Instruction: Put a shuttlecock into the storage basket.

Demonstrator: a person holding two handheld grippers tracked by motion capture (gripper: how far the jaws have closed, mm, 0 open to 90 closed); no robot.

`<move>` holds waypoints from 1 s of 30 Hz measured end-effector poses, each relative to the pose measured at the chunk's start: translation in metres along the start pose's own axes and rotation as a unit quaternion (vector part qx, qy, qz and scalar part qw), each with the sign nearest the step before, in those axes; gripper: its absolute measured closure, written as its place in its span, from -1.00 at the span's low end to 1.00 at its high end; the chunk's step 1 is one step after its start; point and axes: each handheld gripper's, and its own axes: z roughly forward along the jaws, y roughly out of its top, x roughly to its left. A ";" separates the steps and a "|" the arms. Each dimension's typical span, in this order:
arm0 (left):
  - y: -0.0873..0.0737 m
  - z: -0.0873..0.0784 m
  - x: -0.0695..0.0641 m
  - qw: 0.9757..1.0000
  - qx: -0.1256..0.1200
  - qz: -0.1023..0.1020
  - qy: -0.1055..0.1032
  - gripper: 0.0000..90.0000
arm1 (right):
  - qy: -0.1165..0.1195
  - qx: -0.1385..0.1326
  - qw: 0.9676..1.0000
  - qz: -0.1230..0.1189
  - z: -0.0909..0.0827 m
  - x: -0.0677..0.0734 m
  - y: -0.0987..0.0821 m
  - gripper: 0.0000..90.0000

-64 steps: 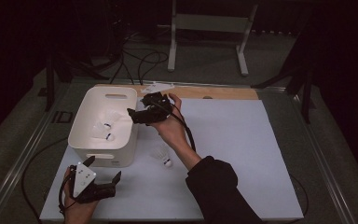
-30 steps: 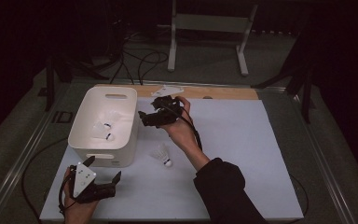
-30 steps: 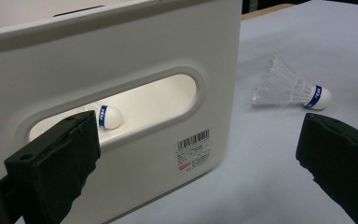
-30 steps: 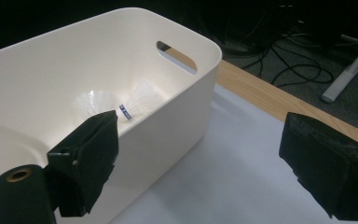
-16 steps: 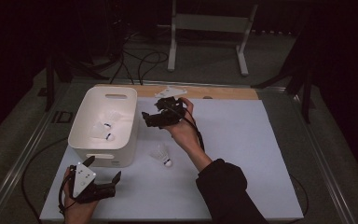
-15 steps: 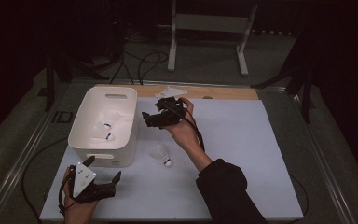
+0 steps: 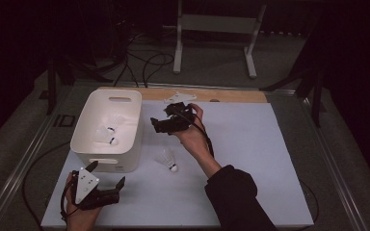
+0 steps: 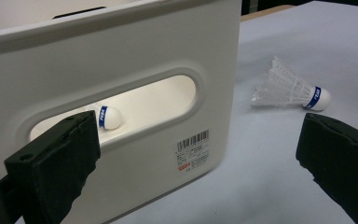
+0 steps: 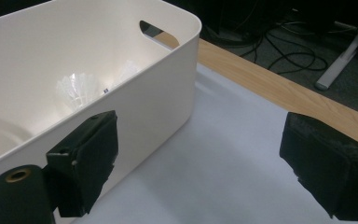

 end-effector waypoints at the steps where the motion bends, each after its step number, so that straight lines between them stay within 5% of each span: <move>1: 0.000 0.000 0.000 1.000 0.001 0.000 0.000 -1.00 | 0.000 0.000 1.000 -0.001 0.000 0.000 0.000 -0.75; 30: 0.000 0.000 0.000 1.000 0.000 0.001 -0.001 -1.00 | 0.002 0.029 1.000 -0.001 0.012 0.003 -0.019 -0.79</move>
